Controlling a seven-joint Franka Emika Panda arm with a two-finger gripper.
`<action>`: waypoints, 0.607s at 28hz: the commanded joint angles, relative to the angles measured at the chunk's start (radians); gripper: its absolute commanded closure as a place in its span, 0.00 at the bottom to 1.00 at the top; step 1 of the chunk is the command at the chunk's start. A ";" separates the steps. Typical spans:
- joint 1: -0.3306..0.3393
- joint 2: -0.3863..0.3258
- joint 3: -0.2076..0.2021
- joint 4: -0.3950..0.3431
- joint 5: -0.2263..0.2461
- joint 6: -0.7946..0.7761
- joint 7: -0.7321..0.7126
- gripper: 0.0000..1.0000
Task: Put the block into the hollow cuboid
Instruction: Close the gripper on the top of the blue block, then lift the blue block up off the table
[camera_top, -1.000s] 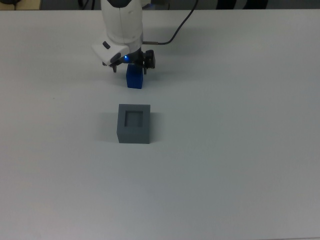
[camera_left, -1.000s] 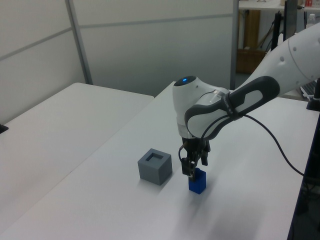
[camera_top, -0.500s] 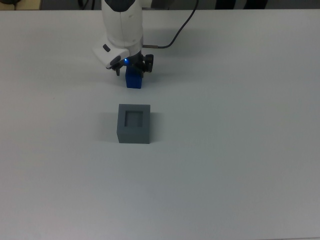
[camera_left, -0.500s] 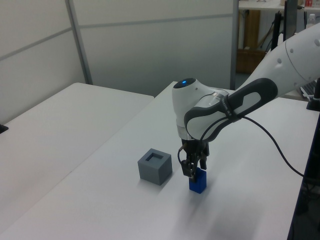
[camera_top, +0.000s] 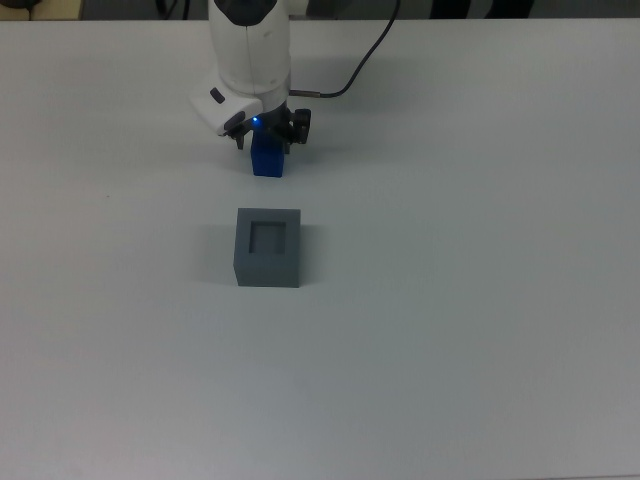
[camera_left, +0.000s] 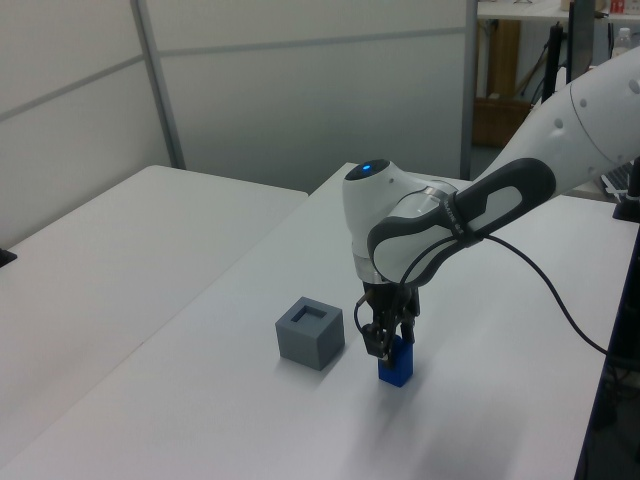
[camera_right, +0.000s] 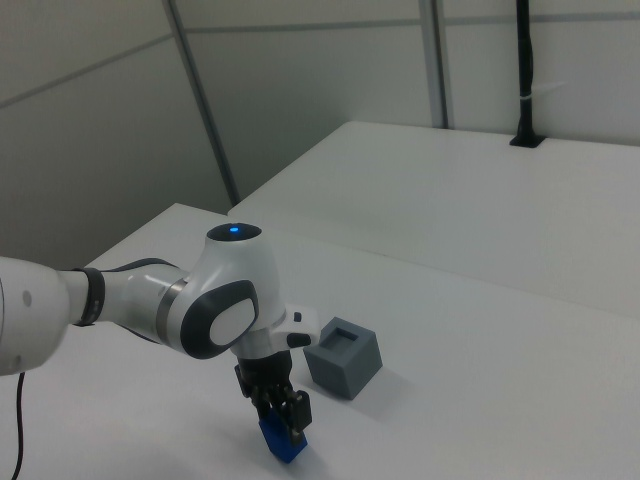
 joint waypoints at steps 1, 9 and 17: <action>0.005 -0.032 0.001 -0.021 -0.015 -0.027 0.028 0.65; -0.004 -0.078 0.000 0.049 -0.015 -0.186 0.001 0.83; -0.014 -0.018 -0.008 0.293 -0.014 -0.340 -0.022 0.82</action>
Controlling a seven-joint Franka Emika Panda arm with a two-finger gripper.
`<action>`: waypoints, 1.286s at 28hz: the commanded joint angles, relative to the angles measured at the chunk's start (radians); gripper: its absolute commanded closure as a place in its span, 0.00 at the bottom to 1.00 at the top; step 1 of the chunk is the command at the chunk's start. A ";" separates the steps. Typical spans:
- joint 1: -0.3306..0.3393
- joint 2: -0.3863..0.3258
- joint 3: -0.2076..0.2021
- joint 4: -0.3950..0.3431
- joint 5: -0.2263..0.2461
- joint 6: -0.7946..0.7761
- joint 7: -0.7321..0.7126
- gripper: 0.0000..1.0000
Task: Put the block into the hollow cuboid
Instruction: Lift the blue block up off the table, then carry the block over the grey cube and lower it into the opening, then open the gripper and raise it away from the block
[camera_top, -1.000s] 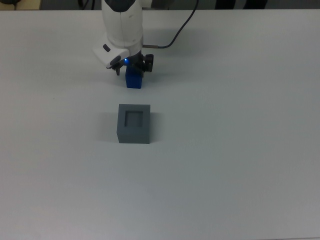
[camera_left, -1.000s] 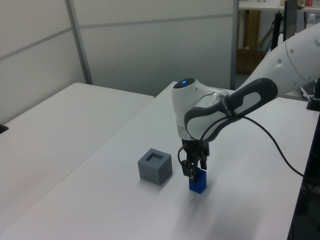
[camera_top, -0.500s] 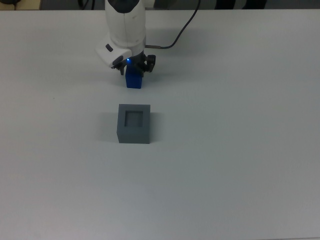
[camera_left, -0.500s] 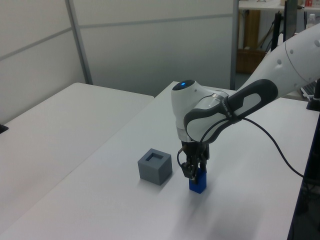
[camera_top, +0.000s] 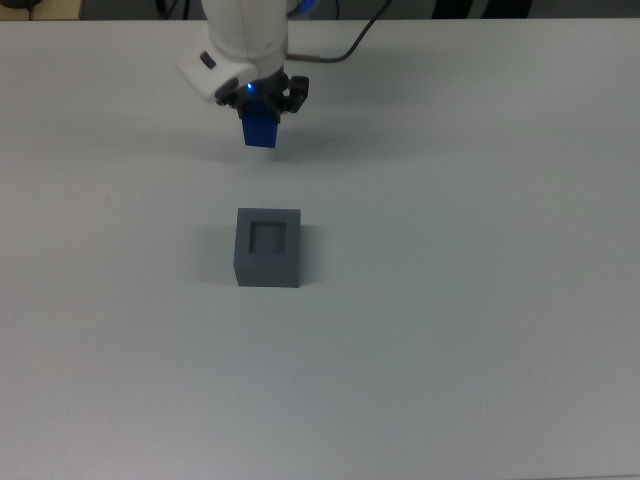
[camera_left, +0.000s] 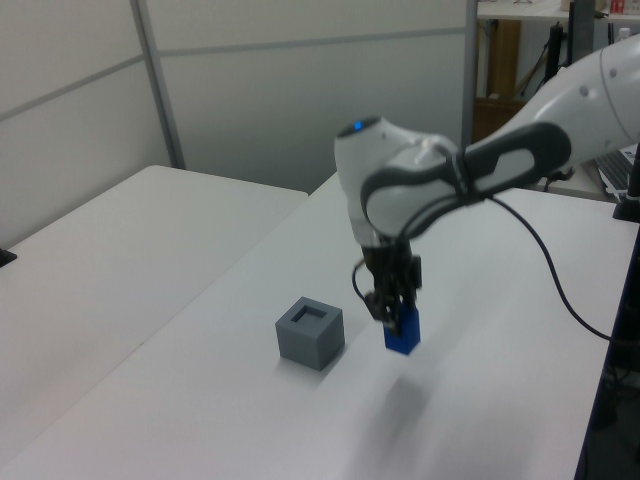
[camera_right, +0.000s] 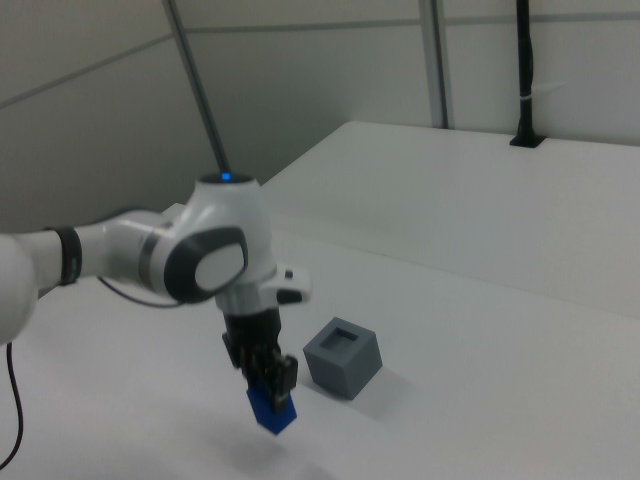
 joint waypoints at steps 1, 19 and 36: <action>-0.019 0.072 -0.005 0.196 -0.007 -0.079 -0.021 0.82; -0.004 0.456 -0.009 0.671 -0.006 -0.122 -0.038 0.82; 0.001 0.493 0.004 0.680 0.000 -0.120 -0.083 0.82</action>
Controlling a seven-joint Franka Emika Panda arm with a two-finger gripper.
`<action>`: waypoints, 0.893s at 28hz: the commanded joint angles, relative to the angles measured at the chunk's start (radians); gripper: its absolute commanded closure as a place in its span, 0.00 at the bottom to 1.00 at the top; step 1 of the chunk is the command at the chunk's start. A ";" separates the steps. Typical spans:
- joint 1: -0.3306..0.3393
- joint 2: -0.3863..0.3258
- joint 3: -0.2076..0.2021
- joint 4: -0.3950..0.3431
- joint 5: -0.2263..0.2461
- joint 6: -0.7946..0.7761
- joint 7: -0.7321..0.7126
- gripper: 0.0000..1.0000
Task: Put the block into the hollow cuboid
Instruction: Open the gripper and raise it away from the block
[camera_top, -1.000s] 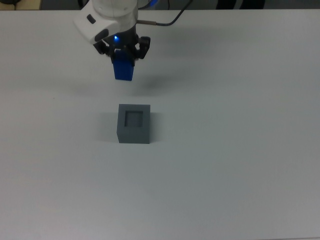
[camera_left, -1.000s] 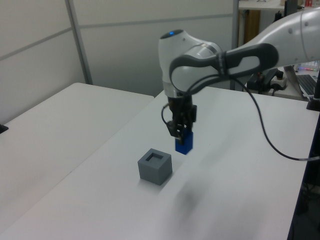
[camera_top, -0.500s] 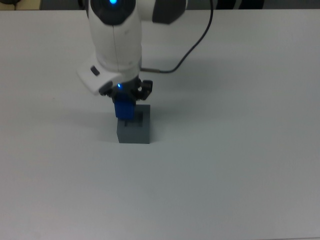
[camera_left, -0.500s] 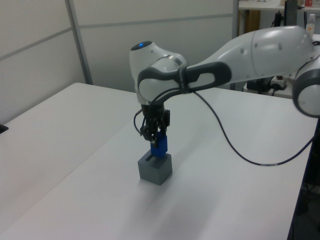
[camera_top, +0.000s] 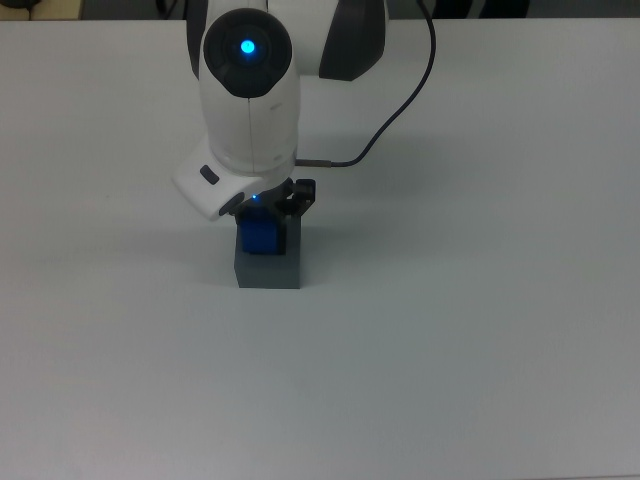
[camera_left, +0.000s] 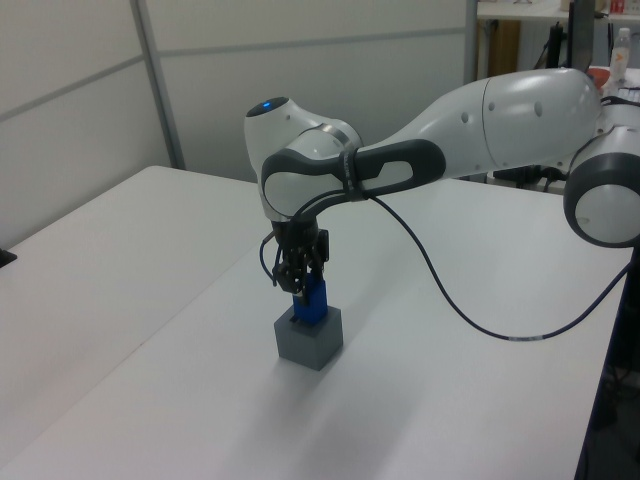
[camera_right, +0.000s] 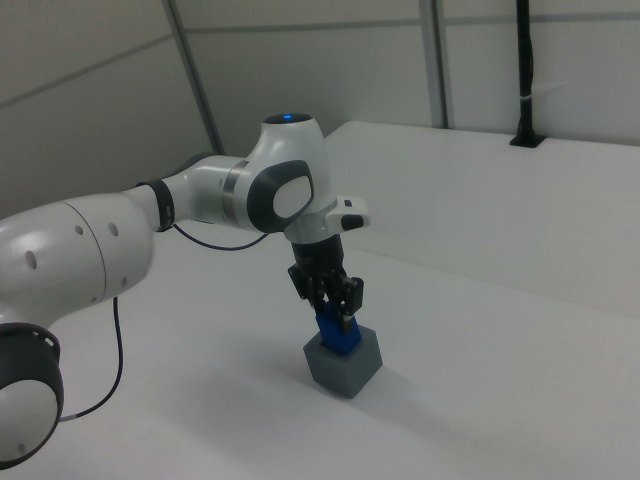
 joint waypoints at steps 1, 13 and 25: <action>0.005 0.022 0.001 0.027 0.003 -0.029 -0.019 0.82; 0.003 0.020 0.017 0.027 0.014 -0.029 -0.018 0.75; -0.004 0.022 0.023 0.024 0.012 -0.022 -0.015 0.67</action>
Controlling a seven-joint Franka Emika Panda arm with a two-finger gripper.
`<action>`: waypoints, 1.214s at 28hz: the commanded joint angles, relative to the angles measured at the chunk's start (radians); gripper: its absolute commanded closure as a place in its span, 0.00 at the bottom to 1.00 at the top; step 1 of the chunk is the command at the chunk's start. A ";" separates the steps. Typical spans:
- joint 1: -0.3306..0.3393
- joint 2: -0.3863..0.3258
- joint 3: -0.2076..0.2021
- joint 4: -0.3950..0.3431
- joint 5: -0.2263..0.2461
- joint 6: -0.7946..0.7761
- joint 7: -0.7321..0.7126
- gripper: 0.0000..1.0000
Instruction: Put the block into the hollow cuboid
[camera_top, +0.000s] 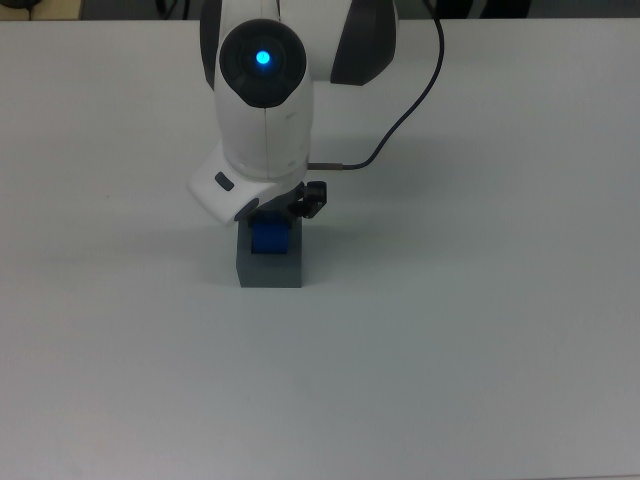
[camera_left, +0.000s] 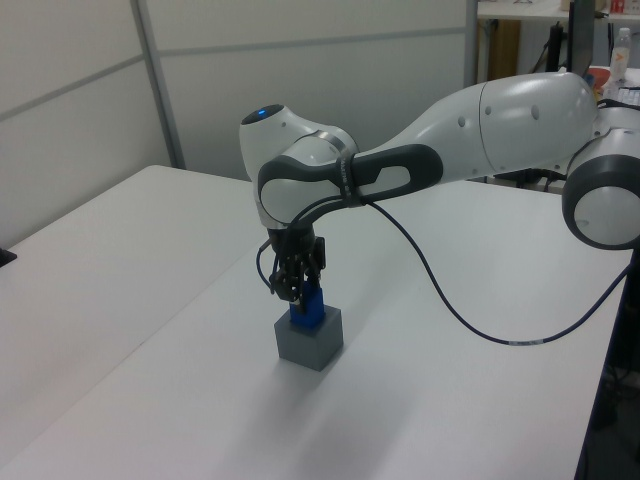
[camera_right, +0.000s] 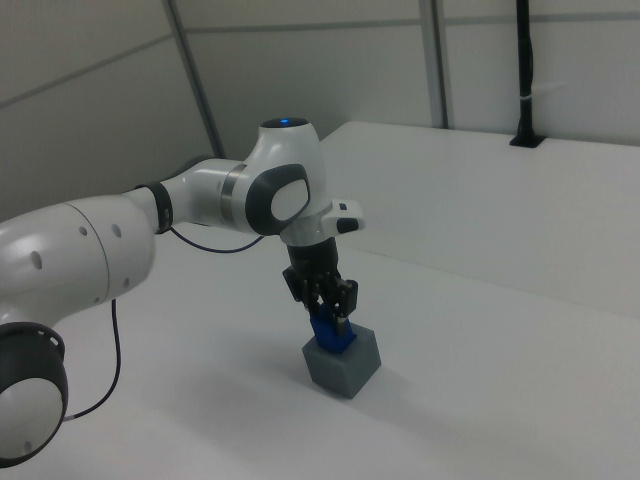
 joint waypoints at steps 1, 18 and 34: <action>-0.006 0.009 0.001 0.024 0.011 -0.020 -0.018 0.63; -0.017 -0.256 0.003 -0.158 0.011 -0.024 -0.003 0.00; -0.028 -0.618 0.001 -0.448 0.008 -0.061 0.032 0.00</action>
